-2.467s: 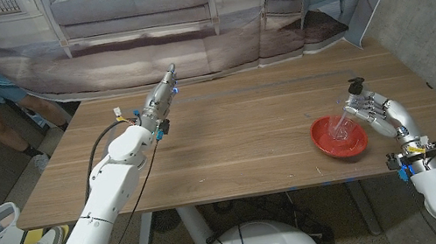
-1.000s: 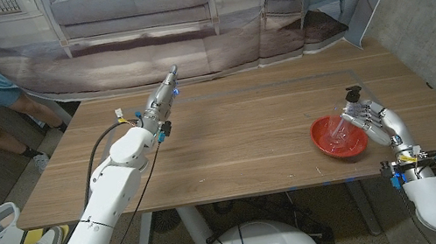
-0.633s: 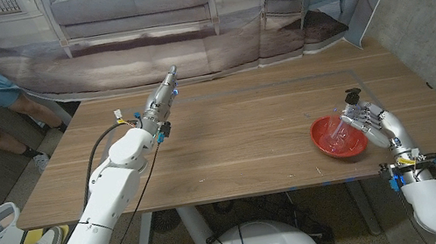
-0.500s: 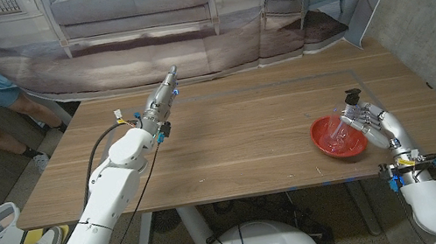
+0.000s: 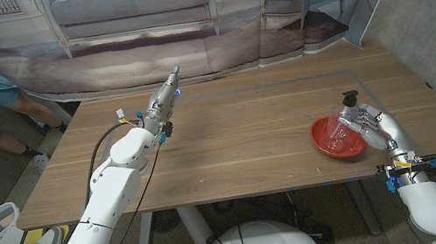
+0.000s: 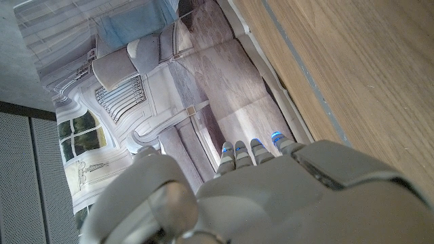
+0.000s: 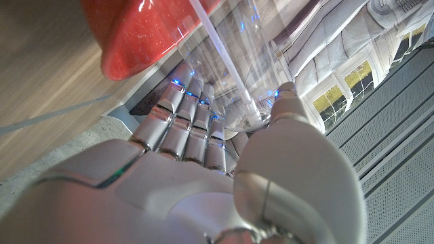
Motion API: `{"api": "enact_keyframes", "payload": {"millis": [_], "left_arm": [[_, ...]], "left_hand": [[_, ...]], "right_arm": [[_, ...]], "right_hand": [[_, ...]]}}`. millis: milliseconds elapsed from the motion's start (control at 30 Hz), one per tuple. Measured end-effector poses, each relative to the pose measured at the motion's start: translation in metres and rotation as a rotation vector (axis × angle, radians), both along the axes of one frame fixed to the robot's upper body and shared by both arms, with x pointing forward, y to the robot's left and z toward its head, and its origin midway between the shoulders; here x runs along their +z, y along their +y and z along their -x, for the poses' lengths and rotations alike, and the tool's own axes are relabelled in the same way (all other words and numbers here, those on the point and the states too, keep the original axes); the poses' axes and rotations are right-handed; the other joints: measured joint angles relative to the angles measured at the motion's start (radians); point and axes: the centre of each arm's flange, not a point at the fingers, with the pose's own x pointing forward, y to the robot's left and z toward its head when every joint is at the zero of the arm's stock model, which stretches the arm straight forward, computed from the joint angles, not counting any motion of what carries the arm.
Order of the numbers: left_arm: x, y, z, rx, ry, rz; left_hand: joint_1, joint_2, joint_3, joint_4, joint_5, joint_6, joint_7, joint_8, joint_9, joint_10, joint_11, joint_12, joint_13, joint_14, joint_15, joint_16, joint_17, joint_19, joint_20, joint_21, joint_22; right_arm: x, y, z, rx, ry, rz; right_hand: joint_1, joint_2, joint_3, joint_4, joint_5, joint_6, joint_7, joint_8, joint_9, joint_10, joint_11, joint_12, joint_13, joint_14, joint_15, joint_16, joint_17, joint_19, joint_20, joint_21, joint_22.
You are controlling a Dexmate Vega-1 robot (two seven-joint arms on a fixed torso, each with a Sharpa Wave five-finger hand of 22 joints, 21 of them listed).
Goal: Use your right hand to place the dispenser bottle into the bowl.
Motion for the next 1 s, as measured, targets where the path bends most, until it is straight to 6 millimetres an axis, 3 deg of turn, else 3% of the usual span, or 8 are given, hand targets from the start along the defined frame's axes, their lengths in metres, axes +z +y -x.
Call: {"api": "enact_keyframes", "payload": {"millis": [433,767,1000], "left_arm": [[-0.0007,-0.0041,0.0002,-0.001,0.002,-0.002],[-0.0047,-0.0054,-0.0016,-0.003,0.004,0.005],[-0.0059,-0.0056,-0.0023,-0.011,0.001,0.014]], "left_hand": [[0.000,0.000,-0.005,0.001,0.000,0.000,0.000,0.000,0.000,0.000,0.000,0.000,0.000,0.000,0.000,0.000,0.000,0.000,0.000,0.000,0.000],[0.000,0.000,-0.007,-0.001,0.000,0.000,0.000,0.000,0.000,0.000,0.000,0.000,0.000,0.000,0.000,0.000,0.000,0.000,0.000,0.000,0.000],[0.000,0.000,-0.007,-0.001,0.000,0.000,0.000,0.000,0.000,0.000,0.000,0.000,0.000,0.000,0.000,0.000,0.000,0.000,0.000,0.000,0.000]], "right_arm": [[-0.0030,-0.0032,0.0001,-0.001,0.010,0.007],[-0.0030,-0.0056,0.0017,-0.010,0.023,0.015],[-0.0025,-0.0064,0.0021,-0.013,0.040,0.022]], "right_hand": [[0.000,0.000,0.000,0.000,0.000,-0.004,-0.004,-0.004,0.000,-0.008,-0.007,-0.011,0.004,-0.006,0.005,-0.011,0.005,-0.011,0.004,0.000,0.000],[-0.001,0.001,-0.004,0.004,-0.001,-0.022,-0.022,-0.022,0.001,-0.034,-0.034,-0.036,0.005,-0.077,0.008,-0.043,0.002,-0.077,0.009,-0.019,-0.003],[-0.001,0.001,-0.008,0.008,0.004,-0.039,-0.050,-0.035,0.001,-0.057,-0.057,-0.058,0.005,-0.129,0.014,-0.063,0.002,-0.115,0.011,-0.039,-0.003]]}}
